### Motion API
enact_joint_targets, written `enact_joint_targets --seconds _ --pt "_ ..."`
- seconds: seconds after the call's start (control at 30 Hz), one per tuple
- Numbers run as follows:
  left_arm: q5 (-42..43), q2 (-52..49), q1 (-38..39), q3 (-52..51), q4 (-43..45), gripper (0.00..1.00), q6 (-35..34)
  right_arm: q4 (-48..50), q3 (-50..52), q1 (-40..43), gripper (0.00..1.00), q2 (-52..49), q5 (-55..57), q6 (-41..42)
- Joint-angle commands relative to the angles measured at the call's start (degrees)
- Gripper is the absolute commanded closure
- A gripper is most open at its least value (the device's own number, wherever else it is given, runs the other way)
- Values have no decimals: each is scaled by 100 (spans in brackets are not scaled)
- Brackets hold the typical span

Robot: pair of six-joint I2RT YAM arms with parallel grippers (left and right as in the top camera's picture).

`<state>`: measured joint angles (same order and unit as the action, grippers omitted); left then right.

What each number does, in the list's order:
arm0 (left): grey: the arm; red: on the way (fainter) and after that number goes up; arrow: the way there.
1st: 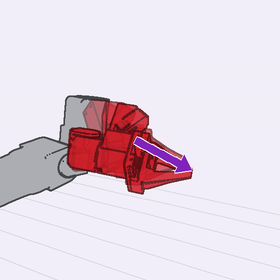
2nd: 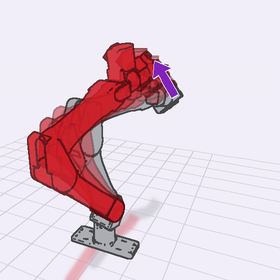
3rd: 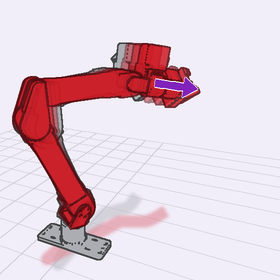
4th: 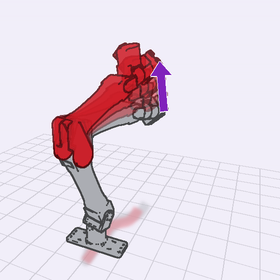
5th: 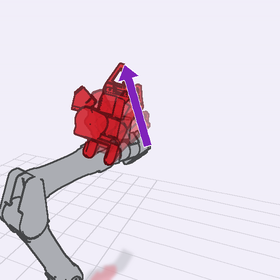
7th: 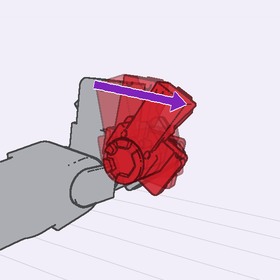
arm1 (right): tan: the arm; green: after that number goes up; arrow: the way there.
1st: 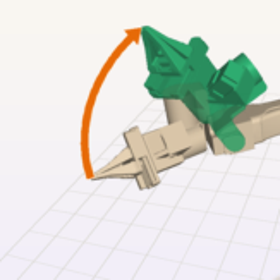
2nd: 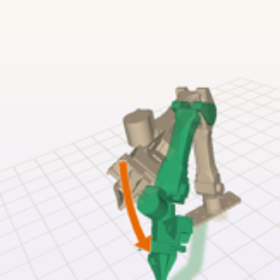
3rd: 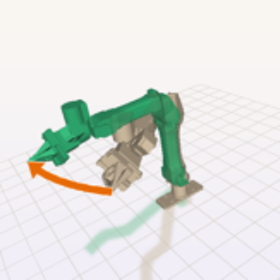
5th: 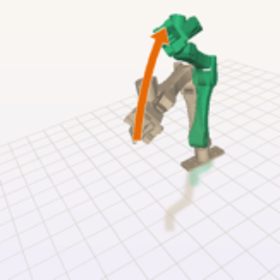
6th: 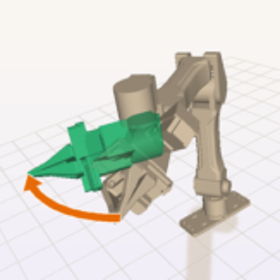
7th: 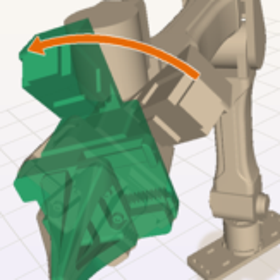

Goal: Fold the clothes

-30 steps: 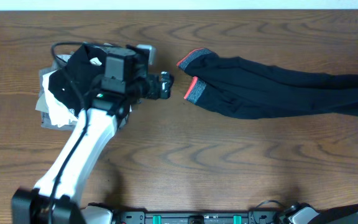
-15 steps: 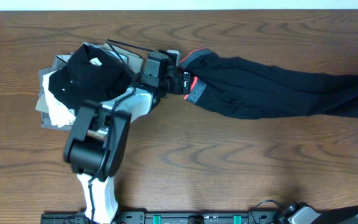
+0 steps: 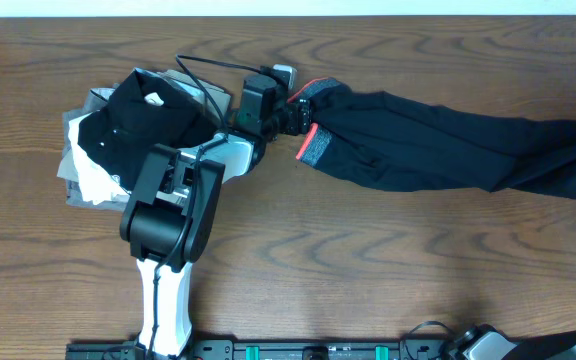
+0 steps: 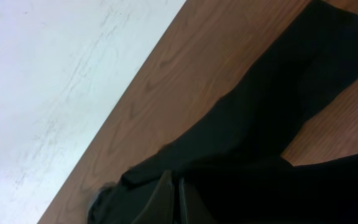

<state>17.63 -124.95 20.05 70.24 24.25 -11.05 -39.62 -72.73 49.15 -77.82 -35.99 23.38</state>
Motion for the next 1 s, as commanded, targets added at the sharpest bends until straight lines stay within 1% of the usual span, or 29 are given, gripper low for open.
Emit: enact_joint_targets --seconds 0.0,0.03,0.1,0.17,0.23,0.33,0.37,0.4,0.53,0.63,0.77,0.97 --pt "-35 -256 57 98 55 25 -24 -7 -151 -52 99 68 17 -136" --pt "-33 -291 81 98 76 27 -24 -7 -151 -52 99 68 17 -136" --pt "-28 -306 101 98 94 36 -24 -11 -151 -52 99 68 15 -133" --pt "-26 -273 120 98 120 50 -24 -15 -151 -52 99 68 17 -133" --pt "35 -177 120 101 111 69 -24 -24 -151 -52 99 68 17 -133" --pt "205 168 118 101 -59 89 -22 -20 -151 -55 99 68 17 -116" --pt "203 321 118 101 -168 93 -15 -15 -151 -52 99 68 17 -116" --pt "205 496 114 101 -306 94 24 -2 -151 -52 99 68 17 -116" --pt "175 1580 111 101 -1080 94 354 61 -151 -52 99 68 188 -116" --pt "-114 2551 111 101 -1810 94 570 118 -151 -42 99 68 570 46" --pt "-564 3650 114 101 -2680 94 968 389 -151 -39 99 68 577 4" --pt "-966 4601 114 101 -3624 94 1176 933 -151 -35 99 68 474 -66"
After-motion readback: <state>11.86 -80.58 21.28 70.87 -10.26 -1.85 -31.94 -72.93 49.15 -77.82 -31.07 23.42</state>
